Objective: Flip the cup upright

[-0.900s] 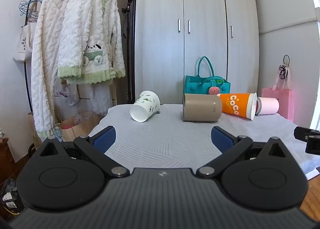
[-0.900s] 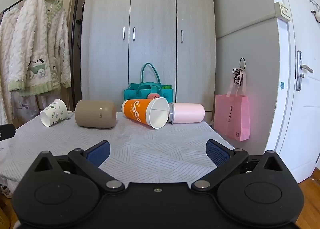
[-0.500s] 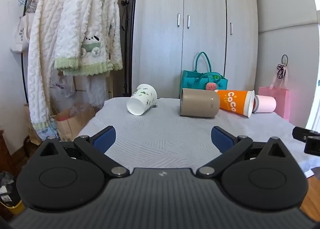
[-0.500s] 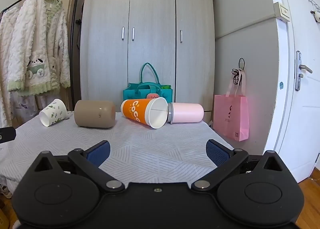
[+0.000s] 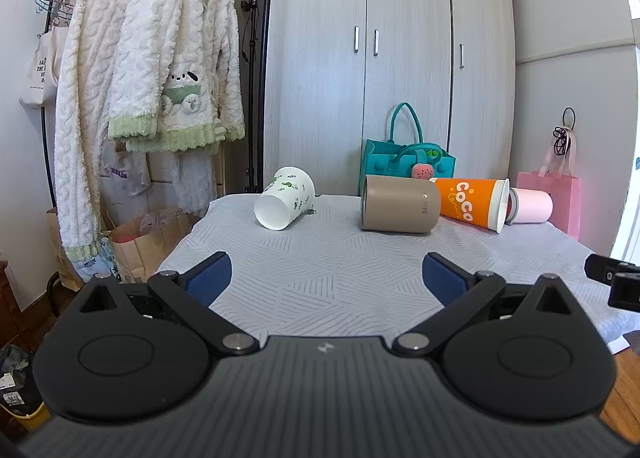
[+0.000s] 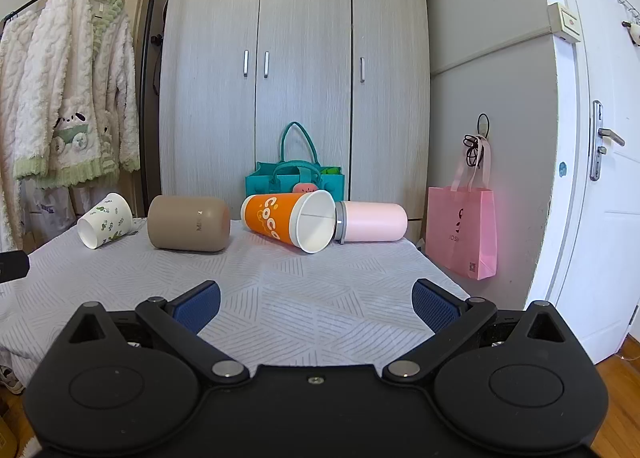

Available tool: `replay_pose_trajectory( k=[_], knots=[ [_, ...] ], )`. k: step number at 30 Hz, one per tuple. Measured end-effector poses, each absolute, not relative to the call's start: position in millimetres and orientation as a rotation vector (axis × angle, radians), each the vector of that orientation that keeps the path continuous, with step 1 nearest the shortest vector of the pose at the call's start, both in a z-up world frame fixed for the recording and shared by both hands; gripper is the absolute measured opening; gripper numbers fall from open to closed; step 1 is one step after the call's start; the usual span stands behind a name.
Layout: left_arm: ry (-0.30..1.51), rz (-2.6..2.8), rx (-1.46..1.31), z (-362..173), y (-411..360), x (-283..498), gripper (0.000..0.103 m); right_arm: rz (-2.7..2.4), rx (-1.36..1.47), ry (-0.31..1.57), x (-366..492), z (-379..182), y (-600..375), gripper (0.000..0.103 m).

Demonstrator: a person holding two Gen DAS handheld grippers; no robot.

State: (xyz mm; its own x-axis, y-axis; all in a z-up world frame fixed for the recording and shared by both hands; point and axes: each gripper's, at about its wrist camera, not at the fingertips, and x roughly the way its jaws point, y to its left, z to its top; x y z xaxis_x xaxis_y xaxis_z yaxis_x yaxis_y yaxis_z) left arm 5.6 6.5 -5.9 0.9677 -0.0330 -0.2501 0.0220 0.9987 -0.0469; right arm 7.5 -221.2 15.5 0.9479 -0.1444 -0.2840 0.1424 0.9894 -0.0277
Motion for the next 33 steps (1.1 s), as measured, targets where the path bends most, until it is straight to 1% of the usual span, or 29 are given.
replay_pose_trajectory(
  k=[10, 33],
  knots=[
    [0.231, -0.066, -0.070, -1.1, 9.1, 1.0, 0.103, -0.149, -0.008, 0.293, 8.8, 15.2, -221.7, 0.103],
    [0.252, -0.053, -0.073, -5.4, 13.4, 1.2, 0.103, -0.149, -0.006, 0.314, 10.2, 11.6, -222.7, 0.103]
  ],
)
